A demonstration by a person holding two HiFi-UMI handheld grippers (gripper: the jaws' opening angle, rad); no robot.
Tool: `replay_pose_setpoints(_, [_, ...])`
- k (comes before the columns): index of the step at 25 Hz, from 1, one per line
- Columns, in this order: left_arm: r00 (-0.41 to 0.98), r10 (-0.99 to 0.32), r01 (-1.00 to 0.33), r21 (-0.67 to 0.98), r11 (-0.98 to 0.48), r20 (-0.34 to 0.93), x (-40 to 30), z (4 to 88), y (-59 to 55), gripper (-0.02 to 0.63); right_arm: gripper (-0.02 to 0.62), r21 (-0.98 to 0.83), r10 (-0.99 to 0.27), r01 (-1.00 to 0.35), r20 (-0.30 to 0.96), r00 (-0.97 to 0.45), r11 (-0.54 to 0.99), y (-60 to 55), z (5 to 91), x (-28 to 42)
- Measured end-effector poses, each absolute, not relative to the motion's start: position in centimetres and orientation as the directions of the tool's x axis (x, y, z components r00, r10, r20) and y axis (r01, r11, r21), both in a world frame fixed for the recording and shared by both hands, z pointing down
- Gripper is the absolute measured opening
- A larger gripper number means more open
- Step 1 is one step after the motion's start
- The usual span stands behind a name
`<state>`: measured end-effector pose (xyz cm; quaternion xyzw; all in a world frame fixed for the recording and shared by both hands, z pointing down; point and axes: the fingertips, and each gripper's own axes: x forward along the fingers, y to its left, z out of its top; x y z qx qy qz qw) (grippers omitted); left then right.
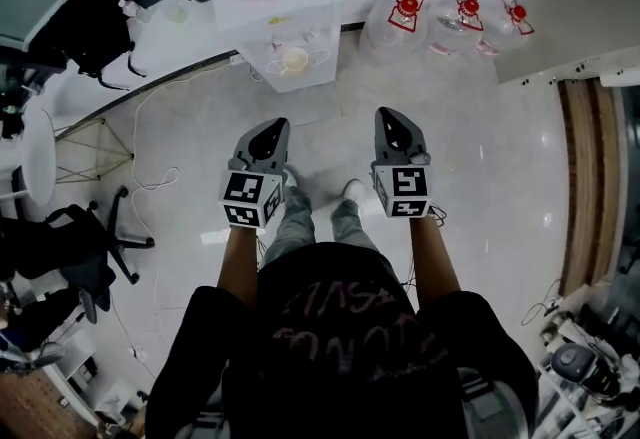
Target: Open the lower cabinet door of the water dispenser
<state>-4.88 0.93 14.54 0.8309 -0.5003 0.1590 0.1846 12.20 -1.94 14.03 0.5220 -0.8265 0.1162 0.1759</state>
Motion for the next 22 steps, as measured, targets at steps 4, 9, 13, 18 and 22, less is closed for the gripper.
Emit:
replay_pose_setpoints(4, [0.468,-0.764,-0.882,0.176,-0.438,0.445,-8.1,15.4,-0.2,0.011,0.012,0.004,-0.827,-0.916,0.431,-0.361,0.402,-2.7,14.6,9.5])
replay_pose_setpoints(9, [0.49,-0.755,-0.871,0.225,-0.436,0.435,-11.7,16.9,-1.4,0.011,0.012,0.051,-0.83,-0.933,0.476,-0.292,0.357,-3.8,15.8,7.3])
replay_pose_setpoints(13, [0.503,-0.742,-0.864,0.246,-0.439,0.444,-13.4,18.6,-1.8,0.011,0.012,0.074,-0.817,-0.925,0.5,-0.288,0.372,-4.2,17.1,5.9])
replay_pose_setpoints(18, [0.481,-0.747,-0.877,0.26,-0.404,0.458,-14.3,21.2,-2.9,0.011,0.012,0.079,-0.806,-0.92,0.515,-0.292,0.384,-5.8,19.7,6.0])
replay_pose_setpoints(22, [0.447,-0.76,-0.894,0.246,-0.374,0.472,-13.4,23.3,-4.1,0.011,0.012,0.057,-0.801,-0.91,0.5,-0.33,0.41,-7.7,21.4,6.6])
